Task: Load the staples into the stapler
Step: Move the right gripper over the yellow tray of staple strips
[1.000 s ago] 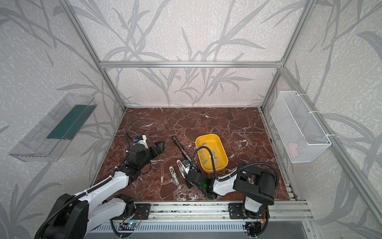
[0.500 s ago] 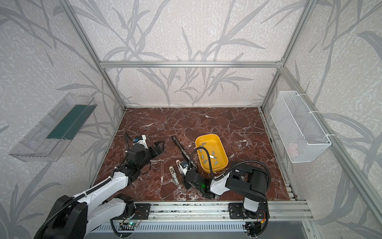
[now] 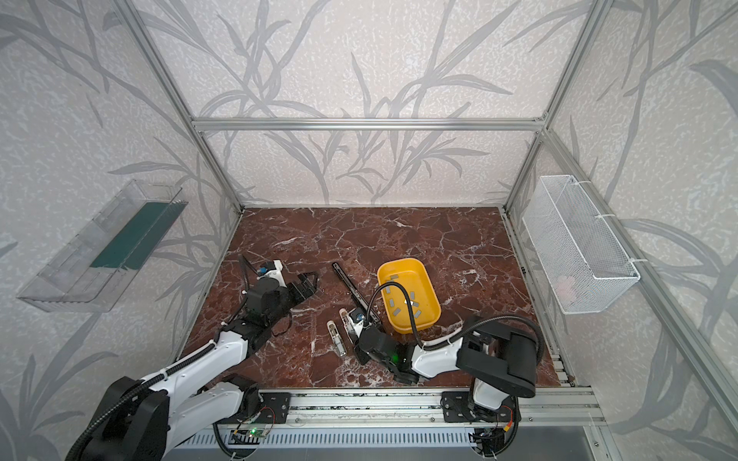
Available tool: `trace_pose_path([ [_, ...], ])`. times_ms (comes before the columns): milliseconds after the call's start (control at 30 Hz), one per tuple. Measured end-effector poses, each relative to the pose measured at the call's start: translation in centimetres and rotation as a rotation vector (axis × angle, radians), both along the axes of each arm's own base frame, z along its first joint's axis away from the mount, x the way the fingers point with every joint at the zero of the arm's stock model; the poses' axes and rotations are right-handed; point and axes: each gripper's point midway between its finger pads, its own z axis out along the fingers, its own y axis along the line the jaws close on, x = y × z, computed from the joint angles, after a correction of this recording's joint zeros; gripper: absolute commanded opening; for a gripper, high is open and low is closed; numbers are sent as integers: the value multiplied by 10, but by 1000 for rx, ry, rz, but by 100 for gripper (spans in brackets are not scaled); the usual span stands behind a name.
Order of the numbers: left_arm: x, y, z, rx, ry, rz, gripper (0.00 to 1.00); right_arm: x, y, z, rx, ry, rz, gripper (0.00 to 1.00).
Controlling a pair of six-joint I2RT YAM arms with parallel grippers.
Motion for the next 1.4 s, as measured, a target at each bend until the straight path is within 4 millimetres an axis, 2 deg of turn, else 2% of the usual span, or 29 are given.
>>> trace_pose_path([
  [200, 0, 0, 0, 0, 0, 0, 99, 9, -25, 90, 114, -112, -85, 48],
  [333, 0, 0, 0, 0, 0, 1, 99, 24, -40, 142, 145, -177, -190, 50],
  [433, 0, 0, 0, 1, 1, 1, 99, 43, -50, 170, 160, -212, -261, 50],
  [500, 0, 0, 0, 0, 1, 1, 99, 60, -62, 177, 141, -219, -321, 50],
  [567, 0, 0, -1, -1, 3, 1, 99, 83, -77, 178, 119, -214, -388, 48],
  [633, 0, 0, -1, -3, 6, 2, 99, 111, -99, 171, 95, -182, -458, 44],
  [700, -1, 0, -3, -5, 16, 5, 99, 133, -118, 162, 78, -140, -508, 44],
  [800, -2, 0, -11, -5, 46, 8, 97, 152, -140, 149, 51, -103, -560, 44],
  [933, -2, -3, -18, 3, 77, -11, 90, 161, -136, 130, -7, -63, -537, 43],
  [1000, -1, -4, -16, 17, 68, -21, 99, 167, -131, 117, -44, -44, -529, 36],
  [1100, 0, -1, -15, 67, 49, -29, 99, 178, -123, 101, -98, -5, -524, 32],
  [1267, 4, 10, -12, 164, 9, -3, 99, 180, -121, 105, -88, 9, -523, 34],
  [1400, 4, 16, -14, 218, 9, 6, 99, 175, -128, 110, -101, 42, -541, 33],
])
